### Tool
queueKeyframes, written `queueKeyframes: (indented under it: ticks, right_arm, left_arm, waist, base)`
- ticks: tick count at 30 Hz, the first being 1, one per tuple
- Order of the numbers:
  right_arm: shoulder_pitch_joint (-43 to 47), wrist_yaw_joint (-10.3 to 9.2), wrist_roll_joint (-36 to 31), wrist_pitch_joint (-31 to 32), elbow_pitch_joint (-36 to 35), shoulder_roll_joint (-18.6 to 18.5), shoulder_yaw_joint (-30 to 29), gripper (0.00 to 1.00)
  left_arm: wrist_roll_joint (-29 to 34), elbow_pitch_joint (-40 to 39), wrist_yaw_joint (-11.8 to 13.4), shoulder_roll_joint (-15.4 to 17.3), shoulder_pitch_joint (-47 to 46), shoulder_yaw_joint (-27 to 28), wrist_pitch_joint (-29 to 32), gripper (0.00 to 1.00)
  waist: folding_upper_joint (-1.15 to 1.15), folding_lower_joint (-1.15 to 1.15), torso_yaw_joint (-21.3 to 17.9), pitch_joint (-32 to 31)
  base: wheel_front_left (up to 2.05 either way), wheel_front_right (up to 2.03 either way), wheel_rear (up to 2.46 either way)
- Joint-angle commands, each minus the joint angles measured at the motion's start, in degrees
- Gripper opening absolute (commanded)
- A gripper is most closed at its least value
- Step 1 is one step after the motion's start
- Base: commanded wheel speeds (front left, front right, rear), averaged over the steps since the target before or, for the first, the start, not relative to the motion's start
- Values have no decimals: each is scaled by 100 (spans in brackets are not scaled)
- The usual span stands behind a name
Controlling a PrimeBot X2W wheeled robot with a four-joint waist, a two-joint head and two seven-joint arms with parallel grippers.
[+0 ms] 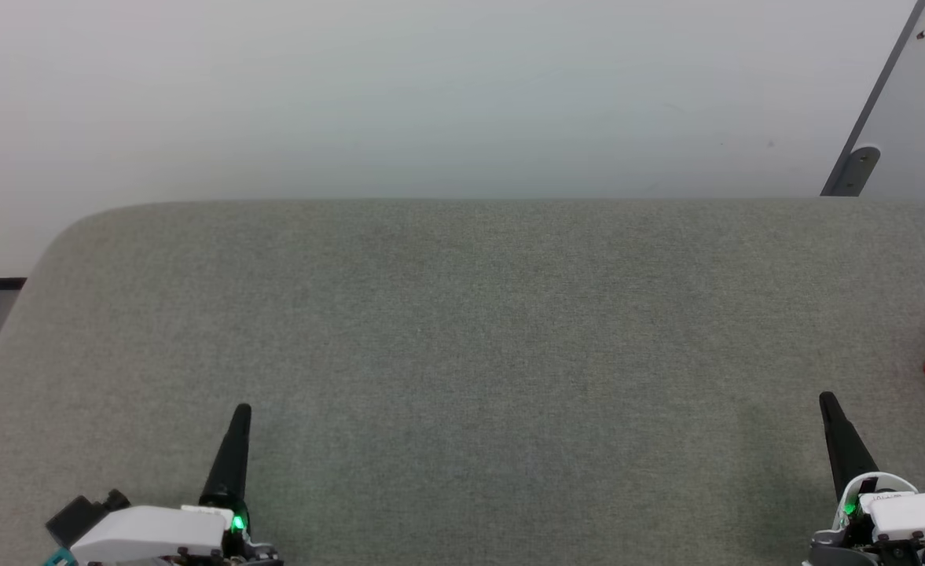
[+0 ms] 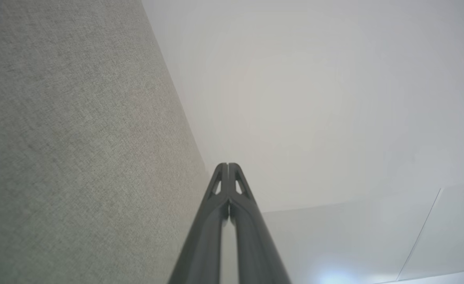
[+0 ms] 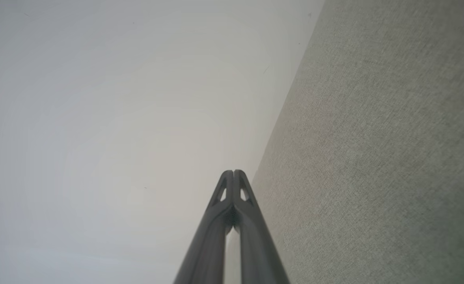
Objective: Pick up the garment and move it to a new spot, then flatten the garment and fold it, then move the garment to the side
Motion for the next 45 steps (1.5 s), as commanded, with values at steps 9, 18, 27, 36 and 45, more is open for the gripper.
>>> queueKeyframes:
  ticks: [9,18,27,36,45]
  right_arm:
    - [-142,-7,411,118,46,56,-22,0]
    - [-184,-7,700,193,90,91,-30,0]
    - [-236,-8,1009,275,137,136,-34,0]
    - [-217,-8,1100,297,149,150,-35,0]
    - [-217,-8,1102,295,149,150,-33,0]
  left_arm:
    - [-425,61,-17,-29,-154,58,144,0]
    - [-711,113,-18,-56,-222,91,232,0]
    - [-1016,170,-19,-88,-286,124,337,0]
    - [-1106,189,-20,-105,-309,141,381,0]
    - [-1088,190,-20,-114,-310,156,381,0]
  waist:
    - [0,0,-7,7]
    - [0,0,-13,12]
    - [0,0,-20,19]
    - [0,0,-23,21]
    - [0,0,-23,21]
  base:
    - [0,0,0]
    - [0,0,0]
    - [0,0,0]
    - [0,0,0]
    - [0,0,0]
